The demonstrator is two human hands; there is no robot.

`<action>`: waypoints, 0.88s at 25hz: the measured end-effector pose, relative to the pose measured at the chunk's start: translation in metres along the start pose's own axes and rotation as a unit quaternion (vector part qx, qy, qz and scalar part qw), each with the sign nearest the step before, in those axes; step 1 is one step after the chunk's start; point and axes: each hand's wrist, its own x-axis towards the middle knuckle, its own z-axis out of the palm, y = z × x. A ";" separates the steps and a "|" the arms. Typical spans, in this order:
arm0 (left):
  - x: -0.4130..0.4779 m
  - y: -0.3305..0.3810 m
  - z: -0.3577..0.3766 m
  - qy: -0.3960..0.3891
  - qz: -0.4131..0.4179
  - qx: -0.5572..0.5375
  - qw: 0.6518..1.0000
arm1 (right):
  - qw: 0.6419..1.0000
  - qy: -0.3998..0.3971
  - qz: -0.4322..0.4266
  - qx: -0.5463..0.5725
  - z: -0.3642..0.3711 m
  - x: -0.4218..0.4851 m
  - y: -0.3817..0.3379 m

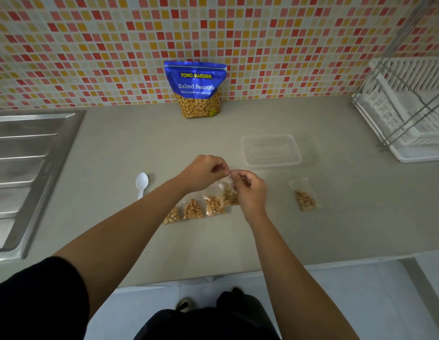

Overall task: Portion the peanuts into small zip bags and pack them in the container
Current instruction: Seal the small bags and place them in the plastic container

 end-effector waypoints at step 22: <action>-0.018 -0.013 0.058 0.063 -0.233 -0.279 0.929 | 0.986 0.037 0.163 0.030 -0.004 0.030 0.018</action>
